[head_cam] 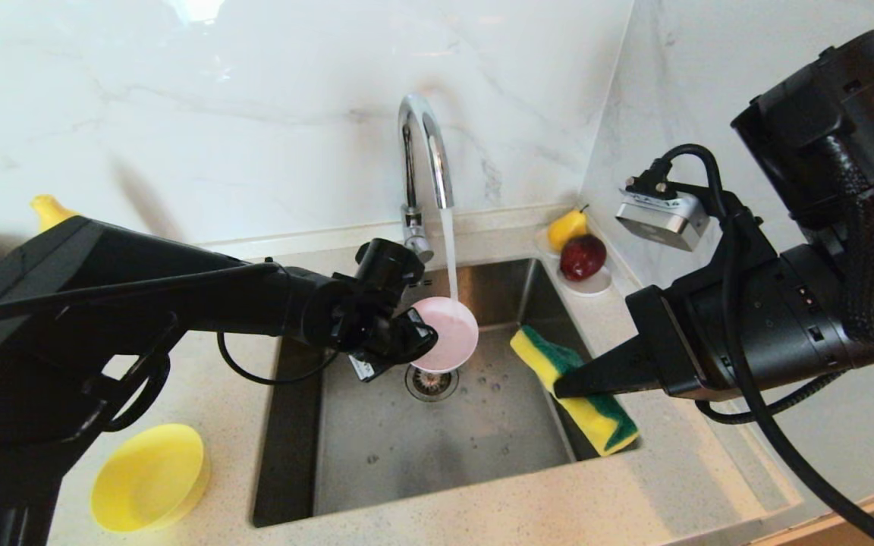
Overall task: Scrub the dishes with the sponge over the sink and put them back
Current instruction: Rinse the bowl
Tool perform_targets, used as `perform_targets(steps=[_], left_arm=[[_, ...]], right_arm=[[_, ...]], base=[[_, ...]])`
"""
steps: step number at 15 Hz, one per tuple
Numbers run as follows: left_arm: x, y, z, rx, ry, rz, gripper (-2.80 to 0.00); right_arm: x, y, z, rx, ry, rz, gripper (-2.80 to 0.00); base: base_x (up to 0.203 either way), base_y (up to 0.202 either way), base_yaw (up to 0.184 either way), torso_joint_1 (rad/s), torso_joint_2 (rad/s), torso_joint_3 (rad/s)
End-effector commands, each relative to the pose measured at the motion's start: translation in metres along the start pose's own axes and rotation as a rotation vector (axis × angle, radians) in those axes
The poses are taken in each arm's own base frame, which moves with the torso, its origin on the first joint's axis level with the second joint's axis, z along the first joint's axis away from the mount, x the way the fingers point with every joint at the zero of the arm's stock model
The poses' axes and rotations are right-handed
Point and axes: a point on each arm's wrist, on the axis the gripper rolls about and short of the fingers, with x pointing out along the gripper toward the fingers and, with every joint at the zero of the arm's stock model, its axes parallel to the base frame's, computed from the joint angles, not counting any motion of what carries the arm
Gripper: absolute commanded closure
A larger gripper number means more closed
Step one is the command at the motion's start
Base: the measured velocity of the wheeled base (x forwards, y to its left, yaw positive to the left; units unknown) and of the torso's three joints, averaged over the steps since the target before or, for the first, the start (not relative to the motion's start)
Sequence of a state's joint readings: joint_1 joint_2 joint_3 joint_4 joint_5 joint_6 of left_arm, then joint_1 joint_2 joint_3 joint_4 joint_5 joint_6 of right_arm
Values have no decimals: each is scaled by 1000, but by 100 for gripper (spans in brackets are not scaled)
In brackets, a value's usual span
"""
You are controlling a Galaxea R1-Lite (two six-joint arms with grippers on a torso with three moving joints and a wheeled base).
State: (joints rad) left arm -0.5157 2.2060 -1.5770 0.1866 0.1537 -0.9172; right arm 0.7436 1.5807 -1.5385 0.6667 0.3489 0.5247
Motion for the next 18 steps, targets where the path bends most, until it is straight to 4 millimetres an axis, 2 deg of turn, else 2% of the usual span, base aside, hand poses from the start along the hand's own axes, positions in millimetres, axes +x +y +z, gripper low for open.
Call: perform_targets(steps=[1,4,7,11,14,18], left_arm=[[-7,-1,2,-7,1,-1,0],[-17,8,-2,2,24,41,0],[-62,14,9,-15,-38,15,0],[-117,38,24,10,-158,35,0],[-153,51,36,38,-314,-3,0],[-186,61,44,169,-551,-89,0]], right_arm=[[2,-1,0,6,9,-2,0],[2,-1,-1,8,10,-4,0],[4,-4,-1,14,18,-9,0],[6,-7,2,15,-14,6,0],[0,-6,3,11,-23,24,0],[-1,-9,-2,23,-11,18,0]], base=[[0,0,0,0,0,0],[0,0,0,0,0,0],[0,0,0,0,0,0],[0,0,0,0,0,0],[0,0,0,0,0,0],[0,0,0,0,0,0]])
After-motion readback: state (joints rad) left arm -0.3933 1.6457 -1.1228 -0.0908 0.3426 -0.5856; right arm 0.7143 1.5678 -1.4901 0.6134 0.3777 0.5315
